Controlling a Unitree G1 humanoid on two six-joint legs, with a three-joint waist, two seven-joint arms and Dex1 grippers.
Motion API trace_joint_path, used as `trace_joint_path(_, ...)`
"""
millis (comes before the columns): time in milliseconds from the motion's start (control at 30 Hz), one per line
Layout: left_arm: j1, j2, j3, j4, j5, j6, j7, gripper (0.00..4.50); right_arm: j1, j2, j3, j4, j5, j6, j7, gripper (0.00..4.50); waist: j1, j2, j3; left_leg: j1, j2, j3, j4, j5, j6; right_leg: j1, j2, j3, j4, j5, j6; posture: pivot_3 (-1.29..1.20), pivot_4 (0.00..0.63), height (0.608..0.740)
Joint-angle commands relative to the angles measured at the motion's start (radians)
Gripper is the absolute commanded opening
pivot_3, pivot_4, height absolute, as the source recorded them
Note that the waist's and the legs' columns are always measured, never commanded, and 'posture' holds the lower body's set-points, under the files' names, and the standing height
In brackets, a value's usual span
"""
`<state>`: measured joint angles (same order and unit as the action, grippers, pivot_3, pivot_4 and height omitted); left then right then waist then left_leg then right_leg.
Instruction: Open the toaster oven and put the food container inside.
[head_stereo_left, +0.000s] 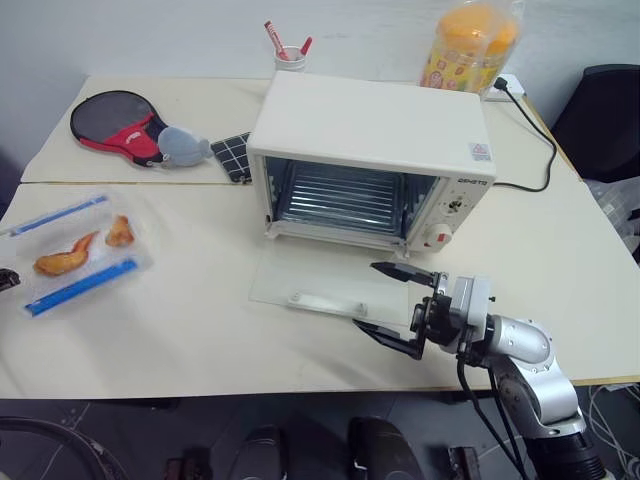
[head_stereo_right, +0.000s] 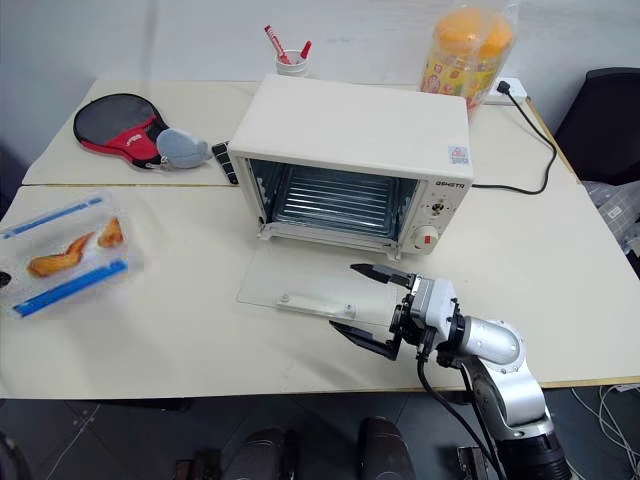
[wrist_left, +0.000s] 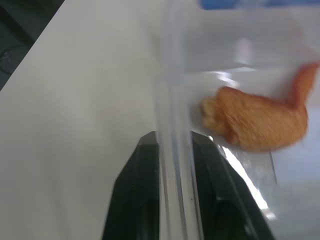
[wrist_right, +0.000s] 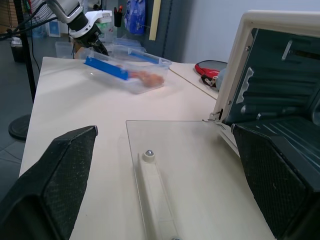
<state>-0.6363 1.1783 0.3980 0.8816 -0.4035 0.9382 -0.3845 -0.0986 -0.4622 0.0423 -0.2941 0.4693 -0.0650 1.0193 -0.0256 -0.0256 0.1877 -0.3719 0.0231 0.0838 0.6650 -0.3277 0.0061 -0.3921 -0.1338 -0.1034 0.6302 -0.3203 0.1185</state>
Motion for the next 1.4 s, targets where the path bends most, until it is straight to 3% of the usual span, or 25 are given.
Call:
trace_joint_path(33,0.007,0.029,0.068,-0.047,-0.011,-0.046,-0.045,0.12,0.000,-0.004,-0.001,-0.024,0.005,-0.010,0.001,4.50,-0.001,0.000,0.000,0.000,0.000,0.000,0.000,0.000,0.000,0.000,0.000,0.000,0.000,0.000,0.000,0.00,0.150,0.740)
trace_joint_path(200,0.090,0.069,0.076,-0.240,-0.038,-0.006,-0.189,0.12,0.019,-0.025,-0.023,-0.031,0.011,0.000,0.000,4.50,0.000,-0.002,0.000,0.000,0.001,0.000,0.001,0.000,0.000,0.000,0.000,0.000,0.000,0.000,0.000,0.00,0.150,0.740)
trace_joint_path(467,0.213,0.071,0.060,-0.812,-0.219,0.337,-0.329,0.12,0.121,-0.115,-0.122,-0.052,0.024,-0.003,0.001,4.50,0.013,-0.003,0.001,-0.001,0.000,0.000,0.001,-0.001,0.001,0.000,-0.001,0.002,0.000,0.000,0.000,0.00,0.150,0.740)
trace_joint_path(667,0.152,-0.075,-0.015,-1.131,-0.322,0.545,-0.243,0.12,0.250,-0.154,-0.232,-0.124,0.036,0.017,-0.040,4.50,0.023,-0.001,0.001,0.001,0.001,0.002,0.001,-0.001,0.001,0.000,0.000,0.004,0.001,0.000,0.000,0.00,0.150,0.740)
trace_joint_path(800,0.007,-0.278,-0.132,-1.261,-0.347,0.672,-0.116,0.12,0.332,-0.147,-0.283,-0.168,0.034,0.017,-0.075,4.50,0.037,-0.002,0.001,0.000,0.000,0.002,0.003,0.000,0.001,0.001,0.001,0.004,0.002,0.000,0.000,0.00,0.150,0.740)
trace_joint_path(1100,-0.166,-0.628,-0.155,-1.230,-0.326,0.676,0.262,0.12,0.403,-0.117,-0.279,-0.242,0.021,0.014,-0.150,4.50,0.047,-0.002,0.001,0.001,0.001,0.003,0.007,-0.001,0.001,0.000,0.002,0.008,0.005,0.000,0.000,0.00,0.150,0.740)
trace_joint_path(1400,-0.186,-0.748,-0.148,-1.169,-0.363,0.676,0.444,0.12,0.401,-0.093,-0.258,-0.272,-0.002,0.012,-0.203,4.50,0.049,-0.002,0.001,0.001,0.000,0.004,0.009,-0.001,0.001,0.000,0.002,0.008,0.005,0.001,0.000,0.00,0.150,0.740)
